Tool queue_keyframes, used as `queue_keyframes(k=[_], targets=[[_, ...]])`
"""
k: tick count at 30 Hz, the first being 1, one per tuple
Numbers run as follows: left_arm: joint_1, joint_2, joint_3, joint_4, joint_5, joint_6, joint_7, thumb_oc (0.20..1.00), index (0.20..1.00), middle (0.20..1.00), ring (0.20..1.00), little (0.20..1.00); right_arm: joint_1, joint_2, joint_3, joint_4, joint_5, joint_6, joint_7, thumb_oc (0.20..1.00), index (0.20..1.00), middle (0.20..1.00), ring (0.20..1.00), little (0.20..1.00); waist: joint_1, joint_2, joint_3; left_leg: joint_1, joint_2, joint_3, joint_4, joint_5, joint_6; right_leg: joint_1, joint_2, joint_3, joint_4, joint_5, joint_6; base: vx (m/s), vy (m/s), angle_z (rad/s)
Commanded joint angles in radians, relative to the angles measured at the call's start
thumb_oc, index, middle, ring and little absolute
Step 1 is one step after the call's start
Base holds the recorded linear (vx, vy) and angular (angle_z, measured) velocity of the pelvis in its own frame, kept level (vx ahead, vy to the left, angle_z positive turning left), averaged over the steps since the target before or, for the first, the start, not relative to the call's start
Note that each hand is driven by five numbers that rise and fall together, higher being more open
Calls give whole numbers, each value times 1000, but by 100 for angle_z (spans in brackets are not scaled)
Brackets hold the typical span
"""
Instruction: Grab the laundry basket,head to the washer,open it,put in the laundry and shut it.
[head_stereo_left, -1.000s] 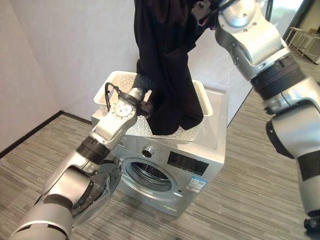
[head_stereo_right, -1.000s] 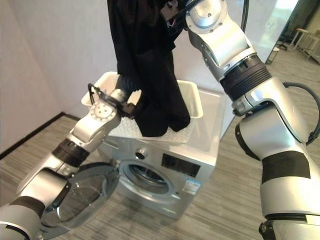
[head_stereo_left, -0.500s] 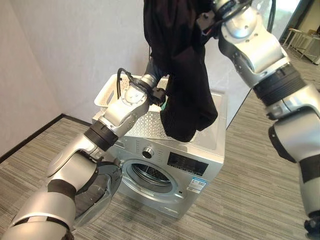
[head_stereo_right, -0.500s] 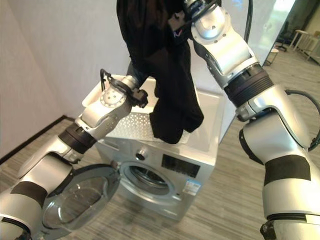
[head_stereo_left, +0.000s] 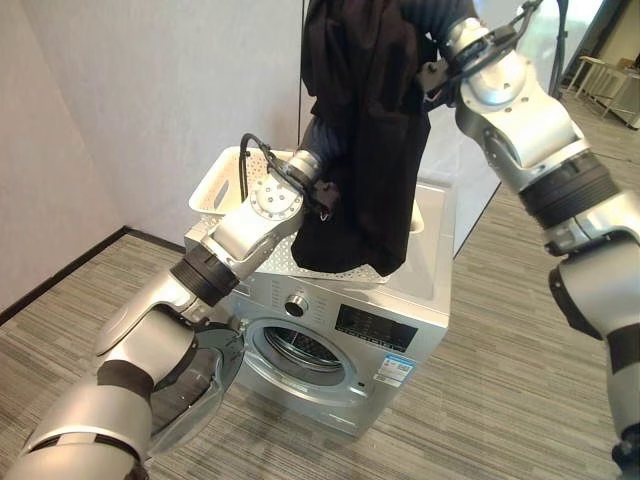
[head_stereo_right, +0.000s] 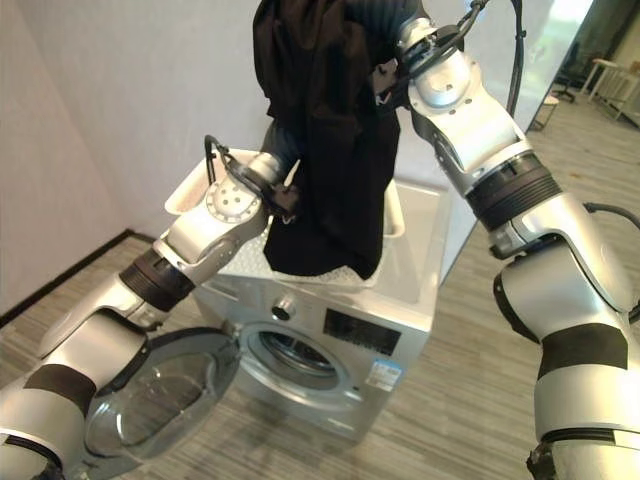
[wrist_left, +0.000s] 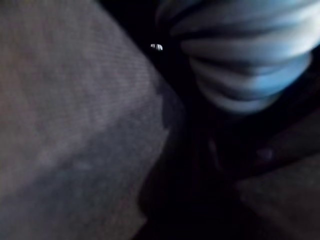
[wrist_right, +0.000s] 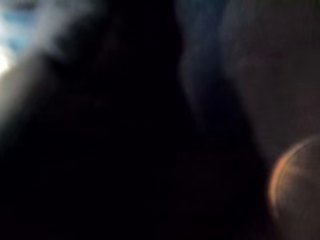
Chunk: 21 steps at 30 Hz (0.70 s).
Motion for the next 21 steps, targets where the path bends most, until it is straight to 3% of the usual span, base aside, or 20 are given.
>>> queue_keyframes(k=[1, 2, 11, 17, 18, 21], targets=[[-86, 30, 39, -3, 41, -94, 19, 200, 200, 200, 200, 200, -68, -77, -14, 49, 9, -24, 7, 671, 671, 671, 671, 671, 35, -24, -18, -31, -19, 17, 45, -60, 56, -26, -97, -16, 69, -84, 82, 0, 0, 0], [-80, 24, 45, -4, 42, -93, 20, 200, 200, 200, 200, 200, -67, -81, -9, 52, 16, -21, 16, 1000, 1000, 1000, 1000, 1000, 36, -25, -19, -31, -19, 17, 45, -60, 56, -26, -97, -16, 67, -84, 82, 0, 0, 0], [-67, 42, 121, -6, 40, -116, 66, 200, 200, 200, 200, 200, -35, -114, -82, 11, 74, -60, -8, 1000, 1000, 1000, 1000, 1000, 32, -25, -19, -33, -20, 24, 44, -61, 56, -28, -94, -13, 65, -83, 81, 0, 0, 0], [-2, 104, 223, -89, 43, -141, 103, 200, 200, 200, 200, 200, 82, -223, -223, -81, 46, -96, -64, 1000, 1000, 1000, 1000, 1000, 29, -20, -18, -30, -21, 28, 41, -65, 60, -29, -94, -10, 62, -81, 84, 0, 0, 0], [55, 147, 290, -150, 63, -147, 110, 200, 200, 200, 200, 200, 172, -280, -303, -149, -27, -100, -93, 1000, 1000, 1000, 1000, 1000, 26, -13, -17, -28, -22, 30, 39, -68, 63, -30, -95, -7, 61, -80, 84, 0, 0, 0], [114, 182, 347, -208, 85, -149, 114, 200, 200, 200, 200, 200, 283, -331, -386, -222, -109, -93, -111, 1000, 1000, 1000, 1000, 1000, 23, -8, -16, -27, -23, 32, 38, -70, 66, -31, -95, -5, 61, -81, 85, 24, 12, -9]])
